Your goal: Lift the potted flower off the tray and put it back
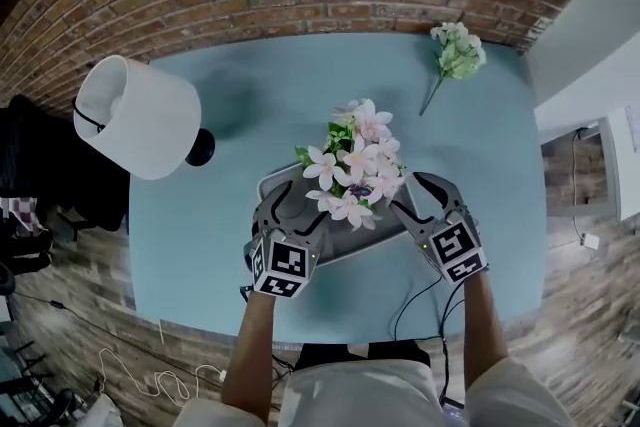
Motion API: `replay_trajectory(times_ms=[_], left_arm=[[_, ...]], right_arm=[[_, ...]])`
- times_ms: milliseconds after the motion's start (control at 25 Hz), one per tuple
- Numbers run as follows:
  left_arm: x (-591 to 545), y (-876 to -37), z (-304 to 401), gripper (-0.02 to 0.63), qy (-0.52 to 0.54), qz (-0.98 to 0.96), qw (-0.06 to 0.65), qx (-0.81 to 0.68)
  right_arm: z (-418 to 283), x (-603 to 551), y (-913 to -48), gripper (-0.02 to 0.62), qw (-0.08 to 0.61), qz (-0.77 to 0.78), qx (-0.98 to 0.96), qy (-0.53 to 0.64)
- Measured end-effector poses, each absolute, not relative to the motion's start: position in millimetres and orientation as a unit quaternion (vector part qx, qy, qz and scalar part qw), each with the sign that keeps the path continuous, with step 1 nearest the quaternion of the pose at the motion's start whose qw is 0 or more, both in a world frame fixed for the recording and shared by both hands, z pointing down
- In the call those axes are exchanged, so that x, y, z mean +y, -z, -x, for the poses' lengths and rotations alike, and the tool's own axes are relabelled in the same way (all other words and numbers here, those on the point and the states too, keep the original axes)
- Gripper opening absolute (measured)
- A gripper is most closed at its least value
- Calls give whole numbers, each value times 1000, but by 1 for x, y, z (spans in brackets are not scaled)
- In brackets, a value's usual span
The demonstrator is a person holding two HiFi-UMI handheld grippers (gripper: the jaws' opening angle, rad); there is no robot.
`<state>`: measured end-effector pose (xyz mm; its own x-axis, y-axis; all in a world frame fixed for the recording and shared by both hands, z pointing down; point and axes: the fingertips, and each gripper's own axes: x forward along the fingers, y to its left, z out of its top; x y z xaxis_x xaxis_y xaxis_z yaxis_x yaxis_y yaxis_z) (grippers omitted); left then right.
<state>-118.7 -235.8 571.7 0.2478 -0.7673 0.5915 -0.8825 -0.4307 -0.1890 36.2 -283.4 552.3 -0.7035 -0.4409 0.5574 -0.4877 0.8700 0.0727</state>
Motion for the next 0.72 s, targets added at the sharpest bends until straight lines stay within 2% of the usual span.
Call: replay_trajectory(times_ms=[520, 720], left_arm=[[-183, -490, 113, 354, -257, -809, 53, -526], [-158, -452, 107, 322, -211, -833, 42, -510]], right_arm=[[-63, -213, -464, 279, 252, -340, -905, -42], [-55, -182, -425, 275, 211, -356, -910, -19]])
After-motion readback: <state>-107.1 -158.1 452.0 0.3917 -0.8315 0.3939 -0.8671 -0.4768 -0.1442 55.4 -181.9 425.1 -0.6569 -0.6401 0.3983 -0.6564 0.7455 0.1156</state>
